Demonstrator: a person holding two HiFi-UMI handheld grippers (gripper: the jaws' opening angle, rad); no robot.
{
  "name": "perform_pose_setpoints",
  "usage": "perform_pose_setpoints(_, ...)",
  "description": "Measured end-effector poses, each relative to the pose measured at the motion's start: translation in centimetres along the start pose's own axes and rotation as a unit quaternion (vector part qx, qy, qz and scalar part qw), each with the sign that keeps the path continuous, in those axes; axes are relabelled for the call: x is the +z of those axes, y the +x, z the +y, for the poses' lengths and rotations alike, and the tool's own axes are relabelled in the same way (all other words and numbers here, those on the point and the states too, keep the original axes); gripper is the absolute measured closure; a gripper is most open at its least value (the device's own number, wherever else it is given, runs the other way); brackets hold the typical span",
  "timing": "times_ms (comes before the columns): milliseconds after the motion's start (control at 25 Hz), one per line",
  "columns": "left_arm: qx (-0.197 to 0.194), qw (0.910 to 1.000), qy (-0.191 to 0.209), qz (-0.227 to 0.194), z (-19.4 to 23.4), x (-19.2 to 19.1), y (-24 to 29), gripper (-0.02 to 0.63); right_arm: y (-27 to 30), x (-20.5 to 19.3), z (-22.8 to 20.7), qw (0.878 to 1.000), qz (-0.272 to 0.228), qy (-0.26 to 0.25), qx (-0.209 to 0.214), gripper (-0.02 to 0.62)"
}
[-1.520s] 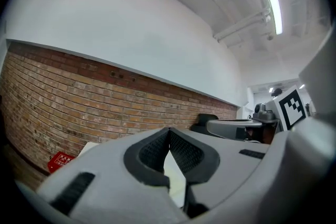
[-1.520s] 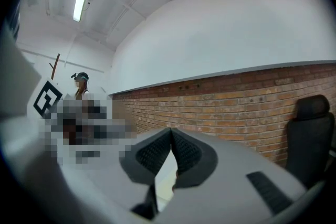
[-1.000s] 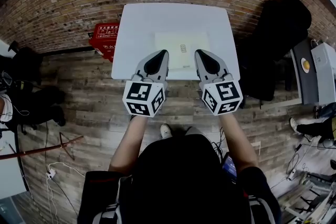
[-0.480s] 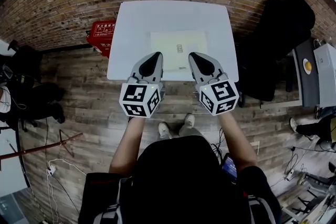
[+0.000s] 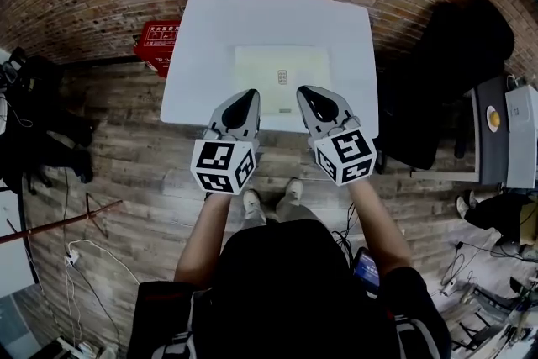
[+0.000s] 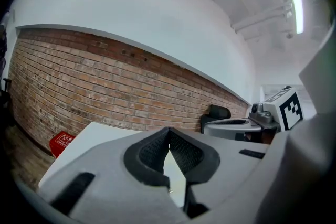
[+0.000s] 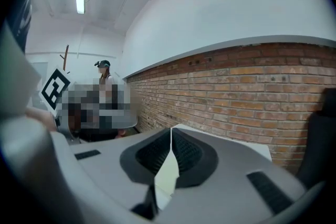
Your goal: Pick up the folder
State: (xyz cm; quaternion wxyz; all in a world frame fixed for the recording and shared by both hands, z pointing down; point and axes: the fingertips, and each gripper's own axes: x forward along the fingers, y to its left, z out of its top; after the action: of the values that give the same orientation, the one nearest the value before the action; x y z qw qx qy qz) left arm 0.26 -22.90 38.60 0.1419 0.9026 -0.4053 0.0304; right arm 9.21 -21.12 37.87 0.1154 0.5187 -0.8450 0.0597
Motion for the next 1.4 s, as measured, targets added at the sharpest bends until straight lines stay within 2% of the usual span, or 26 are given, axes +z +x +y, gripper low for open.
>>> perform_pose_setpoints(400, 0.036, 0.9984, -0.022, 0.038, 1.6, -5.0, 0.8, 0.588, 3.1, -3.2, -1.1, 0.998, 0.04, -0.004, 0.042, 0.566)
perform_pose_setpoints(640, 0.042, 0.9965, -0.032, 0.064, 2.4, -8.5, 1.4, 0.588, 5.1, -5.9, -1.7, 0.995, 0.072, 0.012, 0.072, 0.565)
perform_pose_setpoints(1000, 0.045, 0.9902, -0.086, 0.1, 3.0, -14.9, 1.5, 0.586, 7.5, -11.9, -1.0, 0.977, 0.165, -0.03, 0.13, 0.565)
perform_pose_setpoints(1320, 0.037, 0.9854, -0.101, 0.132, 1.9, -18.5, 1.3, 0.586, 8.9, -15.6, -2.2, 0.96, 0.219, -0.083, 0.152, 0.56)
perform_pose_setpoints(1400, 0.039, 0.9842, -0.106, 0.136, 1.9, -19.3, 1.1, 0.587, 9.3, -16.3, -2.4, 0.956, 0.229, -0.091, 0.157, 0.54)
